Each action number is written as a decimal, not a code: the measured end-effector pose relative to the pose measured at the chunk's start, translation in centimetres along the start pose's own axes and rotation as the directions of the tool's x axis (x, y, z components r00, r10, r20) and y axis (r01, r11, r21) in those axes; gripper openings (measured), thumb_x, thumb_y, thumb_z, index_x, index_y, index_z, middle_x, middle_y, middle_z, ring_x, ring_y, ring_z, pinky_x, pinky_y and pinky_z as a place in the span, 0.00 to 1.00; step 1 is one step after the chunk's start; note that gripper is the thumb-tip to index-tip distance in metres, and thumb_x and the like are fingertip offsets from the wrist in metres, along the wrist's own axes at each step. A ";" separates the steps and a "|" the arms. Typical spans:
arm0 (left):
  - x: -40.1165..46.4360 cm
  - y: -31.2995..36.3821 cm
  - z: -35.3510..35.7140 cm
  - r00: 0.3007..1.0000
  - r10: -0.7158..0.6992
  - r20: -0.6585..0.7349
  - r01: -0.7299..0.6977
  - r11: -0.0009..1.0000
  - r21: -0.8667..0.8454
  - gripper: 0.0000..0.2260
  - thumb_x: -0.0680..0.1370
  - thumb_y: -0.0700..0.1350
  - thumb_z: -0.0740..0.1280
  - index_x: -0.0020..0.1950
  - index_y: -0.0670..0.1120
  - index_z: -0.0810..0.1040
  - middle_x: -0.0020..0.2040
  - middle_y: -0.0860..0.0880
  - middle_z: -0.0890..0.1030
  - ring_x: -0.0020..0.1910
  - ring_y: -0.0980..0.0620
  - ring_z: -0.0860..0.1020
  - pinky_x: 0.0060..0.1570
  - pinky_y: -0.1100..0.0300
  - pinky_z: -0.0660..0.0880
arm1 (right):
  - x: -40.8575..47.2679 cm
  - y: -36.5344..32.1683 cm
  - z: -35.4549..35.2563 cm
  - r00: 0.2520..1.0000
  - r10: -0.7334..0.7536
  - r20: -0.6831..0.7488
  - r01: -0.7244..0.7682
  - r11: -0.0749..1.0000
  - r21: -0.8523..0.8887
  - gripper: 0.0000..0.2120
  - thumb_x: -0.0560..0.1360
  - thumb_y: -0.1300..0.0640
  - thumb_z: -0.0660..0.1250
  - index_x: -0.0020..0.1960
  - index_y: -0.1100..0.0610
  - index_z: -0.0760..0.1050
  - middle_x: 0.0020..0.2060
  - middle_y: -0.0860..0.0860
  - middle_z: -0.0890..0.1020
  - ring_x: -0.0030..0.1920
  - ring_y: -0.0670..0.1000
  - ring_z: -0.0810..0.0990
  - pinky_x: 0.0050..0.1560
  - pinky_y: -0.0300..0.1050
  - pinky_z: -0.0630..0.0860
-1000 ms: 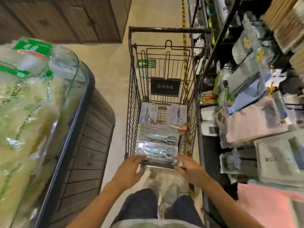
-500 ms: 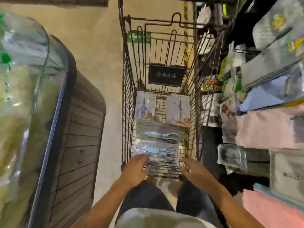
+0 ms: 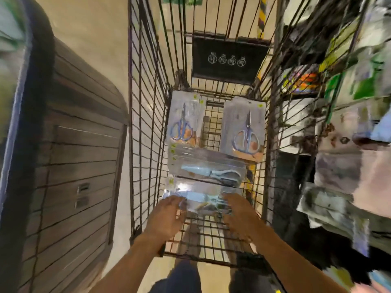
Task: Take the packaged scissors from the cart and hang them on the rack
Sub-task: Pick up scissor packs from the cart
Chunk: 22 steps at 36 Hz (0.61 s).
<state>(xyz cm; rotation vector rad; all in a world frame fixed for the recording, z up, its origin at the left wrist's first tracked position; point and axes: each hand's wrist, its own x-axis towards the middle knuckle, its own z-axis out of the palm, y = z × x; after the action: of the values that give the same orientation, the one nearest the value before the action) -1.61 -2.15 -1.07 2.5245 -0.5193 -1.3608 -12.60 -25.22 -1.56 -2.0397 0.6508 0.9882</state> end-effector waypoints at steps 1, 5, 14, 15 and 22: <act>0.4 -0.3 0.4 1.000 -0.006 0.010 0.006 1.000 -0.005 0.19 0.84 0.52 0.63 0.75 0.54 0.72 0.74 0.50 0.74 0.74 0.48 0.70 0.72 0.55 0.68 | 0.6 0.0 0.2 1.000 0.002 0.005 -0.002 1.000 -0.004 0.28 0.79 0.58 0.69 0.77 0.55 0.67 0.74 0.54 0.70 0.74 0.54 0.69 0.73 0.44 0.65; 1.8 -1.3 2.0 1.000 -0.013 0.017 0.013 1.000 -0.002 0.16 0.83 0.51 0.64 0.70 0.55 0.75 0.72 0.52 0.75 0.72 0.49 0.70 0.68 0.55 0.69 | 2.7 -0.4 1.1 0.999 -0.021 -0.026 0.021 1.000 -0.003 0.31 0.77 0.64 0.70 0.77 0.56 0.66 0.73 0.57 0.70 0.73 0.58 0.70 0.72 0.51 0.69; 2.5 -3.1 3.1 1.000 -0.003 -0.022 0.002 0.999 -0.045 0.14 0.82 0.53 0.65 0.67 0.55 0.77 0.70 0.54 0.76 0.70 0.50 0.72 0.68 0.51 0.73 | 6.1 0.1 3.9 0.980 -0.143 -0.140 0.105 0.962 -0.251 0.39 0.76 0.44 0.73 0.80 0.52 0.60 0.76 0.50 0.68 0.75 0.53 0.66 0.75 0.48 0.63; 2.5 -3.2 3.1 1.000 -0.010 -0.019 0.009 0.999 -0.046 0.15 0.81 0.52 0.66 0.68 0.56 0.76 0.71 0.53 0.75 0.71 0.49 0.72 0.69 0.51 0.72 | 6.3 0.2 4.1 0.976 -0.154 -0.157 0.105 0.953 -0.284 0.40 0.76 0.43 0.72 0.81 0.51 0.59 0.77 0.49 0.66 0.76 0.52 0.64 0.76 0.47 0.61; 2.1 -3.2 2.9 0.999 -0.048 -0.008 0.048 0.998 -0.049 0.21 0.83 0.52 0.65 0.77 0.56 0.70 0.76 0.52 0.71 0.76 0.50 0.67 0.74 0.53 0.67 | 6.8 1.3 4.7 0.960 -0.189 -0.206 0.108 0.930 -0.351 0.44 0.76 0.43 0.72 0.83 0.50 0.53 0.80 0.48 0.61 0.78 0.52 0.60 0.78 0.46 0.58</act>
<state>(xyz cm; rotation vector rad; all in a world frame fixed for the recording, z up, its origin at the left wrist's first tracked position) -2.40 -0.19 -5.38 2.5184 -0.4214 -1.3611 -11.60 -22.97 -9.53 -2.4978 0.4583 0.8158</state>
